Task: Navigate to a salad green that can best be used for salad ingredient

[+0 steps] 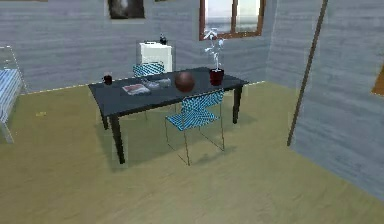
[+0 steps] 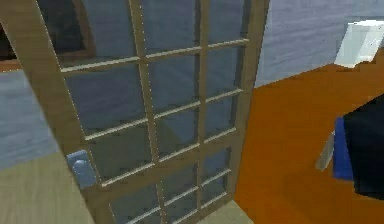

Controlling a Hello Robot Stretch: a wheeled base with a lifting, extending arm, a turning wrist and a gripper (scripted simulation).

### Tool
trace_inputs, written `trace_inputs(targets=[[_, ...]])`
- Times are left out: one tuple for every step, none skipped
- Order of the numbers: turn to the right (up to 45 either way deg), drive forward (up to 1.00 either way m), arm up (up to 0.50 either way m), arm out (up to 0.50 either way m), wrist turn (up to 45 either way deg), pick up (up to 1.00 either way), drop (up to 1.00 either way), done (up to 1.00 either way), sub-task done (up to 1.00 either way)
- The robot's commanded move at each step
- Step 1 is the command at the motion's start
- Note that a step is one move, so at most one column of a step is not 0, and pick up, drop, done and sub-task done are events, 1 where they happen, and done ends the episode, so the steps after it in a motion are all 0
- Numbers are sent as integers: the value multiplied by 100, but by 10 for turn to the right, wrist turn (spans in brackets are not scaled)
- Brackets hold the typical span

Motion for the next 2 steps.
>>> trace_inputs(targets=[[0,60,0,0,0,0,0,0,0],[240,0,0,0,0,0,0,0,0]])
